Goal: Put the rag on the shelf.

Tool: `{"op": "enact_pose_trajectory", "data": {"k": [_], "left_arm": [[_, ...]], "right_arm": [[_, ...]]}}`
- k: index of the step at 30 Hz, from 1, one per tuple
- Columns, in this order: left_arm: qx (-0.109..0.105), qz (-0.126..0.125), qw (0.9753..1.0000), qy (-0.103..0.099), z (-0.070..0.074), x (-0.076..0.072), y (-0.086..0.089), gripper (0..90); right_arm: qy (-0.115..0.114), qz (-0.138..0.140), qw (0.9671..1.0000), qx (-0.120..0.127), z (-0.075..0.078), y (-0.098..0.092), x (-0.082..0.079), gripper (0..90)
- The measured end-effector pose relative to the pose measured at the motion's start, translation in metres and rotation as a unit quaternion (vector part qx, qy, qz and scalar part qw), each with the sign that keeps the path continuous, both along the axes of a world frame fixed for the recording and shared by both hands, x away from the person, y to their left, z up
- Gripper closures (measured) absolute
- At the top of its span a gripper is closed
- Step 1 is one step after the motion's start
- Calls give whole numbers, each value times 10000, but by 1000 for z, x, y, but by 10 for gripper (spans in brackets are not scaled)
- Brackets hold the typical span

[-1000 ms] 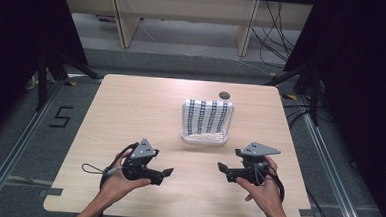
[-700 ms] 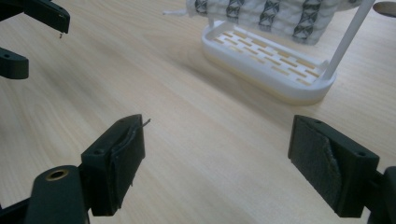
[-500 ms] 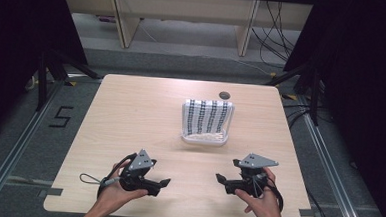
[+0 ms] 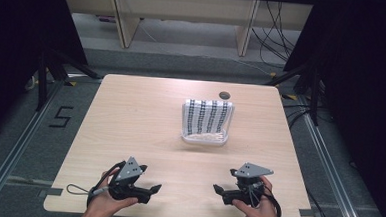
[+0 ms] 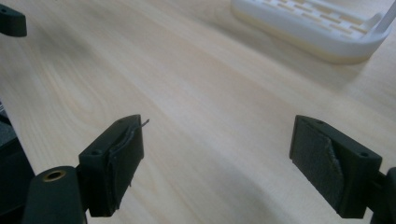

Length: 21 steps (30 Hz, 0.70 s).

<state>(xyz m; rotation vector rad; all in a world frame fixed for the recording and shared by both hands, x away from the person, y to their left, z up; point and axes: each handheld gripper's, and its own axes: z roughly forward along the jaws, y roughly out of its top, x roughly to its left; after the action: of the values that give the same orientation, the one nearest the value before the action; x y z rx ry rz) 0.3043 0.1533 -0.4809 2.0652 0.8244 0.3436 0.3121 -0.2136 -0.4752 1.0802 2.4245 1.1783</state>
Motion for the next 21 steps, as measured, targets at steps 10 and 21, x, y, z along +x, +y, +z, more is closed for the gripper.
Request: {"op": "enact_pose_trajectory", "data": {"k": [10, 21], "left_arm": [[111, -35, 9999, 61, -10, -15, 4, 188], [165, -33, 9998, 45, -10, -14, 5, 188]], "right_arm": [[128, -34, 9998, -142, -8, -3, -13, 184], [32, 18, 9998, -193, -9, -3, -15, 182]]}}
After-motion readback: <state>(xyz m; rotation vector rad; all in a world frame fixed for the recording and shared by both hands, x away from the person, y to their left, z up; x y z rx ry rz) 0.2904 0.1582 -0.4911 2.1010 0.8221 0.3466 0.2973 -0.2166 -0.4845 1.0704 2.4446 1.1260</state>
